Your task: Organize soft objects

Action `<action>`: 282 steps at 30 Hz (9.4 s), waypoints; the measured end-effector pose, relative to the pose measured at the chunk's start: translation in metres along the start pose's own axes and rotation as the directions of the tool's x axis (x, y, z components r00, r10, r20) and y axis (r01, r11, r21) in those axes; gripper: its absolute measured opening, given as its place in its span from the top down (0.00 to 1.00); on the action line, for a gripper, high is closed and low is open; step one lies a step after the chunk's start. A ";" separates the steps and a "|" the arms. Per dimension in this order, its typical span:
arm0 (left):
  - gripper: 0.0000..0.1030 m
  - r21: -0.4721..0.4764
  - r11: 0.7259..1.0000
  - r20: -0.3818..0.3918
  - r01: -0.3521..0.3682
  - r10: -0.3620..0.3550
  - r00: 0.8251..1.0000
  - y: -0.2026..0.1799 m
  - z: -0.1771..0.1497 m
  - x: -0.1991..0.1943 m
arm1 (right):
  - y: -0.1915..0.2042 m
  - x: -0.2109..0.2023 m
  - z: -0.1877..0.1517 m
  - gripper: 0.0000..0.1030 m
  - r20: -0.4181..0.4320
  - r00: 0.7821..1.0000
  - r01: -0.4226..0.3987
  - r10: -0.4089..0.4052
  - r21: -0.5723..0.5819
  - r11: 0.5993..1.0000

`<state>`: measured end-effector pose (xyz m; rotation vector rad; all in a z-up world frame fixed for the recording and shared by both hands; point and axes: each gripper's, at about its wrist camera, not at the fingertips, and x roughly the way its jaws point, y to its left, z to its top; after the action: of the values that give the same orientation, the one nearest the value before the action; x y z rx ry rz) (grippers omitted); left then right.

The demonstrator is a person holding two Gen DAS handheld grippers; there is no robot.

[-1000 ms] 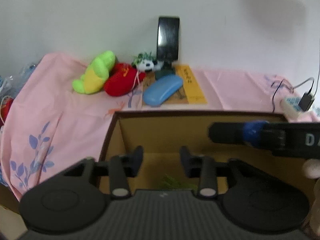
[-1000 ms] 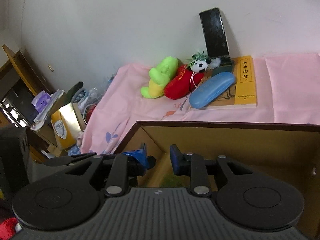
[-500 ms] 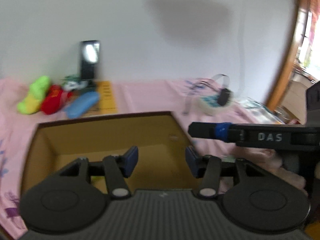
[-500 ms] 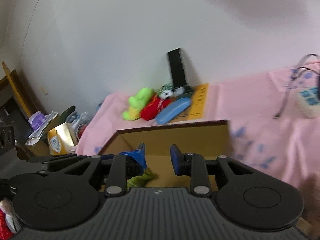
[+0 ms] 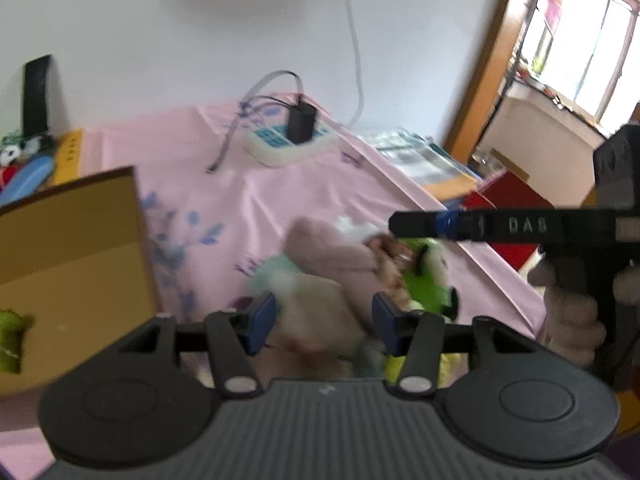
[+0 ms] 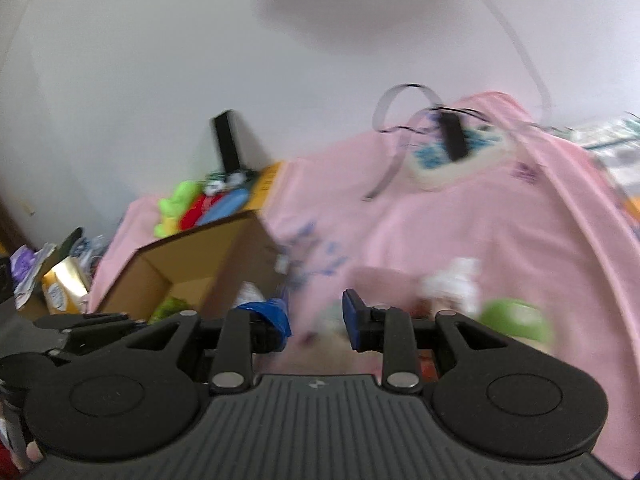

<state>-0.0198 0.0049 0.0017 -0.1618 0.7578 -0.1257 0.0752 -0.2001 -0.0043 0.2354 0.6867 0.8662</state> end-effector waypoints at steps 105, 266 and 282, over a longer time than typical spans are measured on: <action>0.92 -0.272 0.927 0.029 -0.257 0.275 0.961 0.257 -0.022 -0.124 | 0.265 0.252 -0.004 0.83 -0.360 0.773 -0.549 0.522 0.031 0.835; 0.49 -0.258 0.908 0.027 -0.331 0.349 0.937 0.282 0.006 -0.090 | 0.233 0.268 0.042 0.81 -0.359 0.814 -0.457 0.456 0.088 0.885; 0.46 -0.286 0.870 -0.070 -0.401 0.398 0.915 0.300 -0.014 -0.071 | 0.242 0.284 0.027 0.81 -0.357 0.824 -0.429 0.441 0.116 0.896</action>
<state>-0.0637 0.3100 -0.0177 -0.2846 0.8020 0.3863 0.0702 0.1735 -0.0039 0.2616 1.0279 1.3650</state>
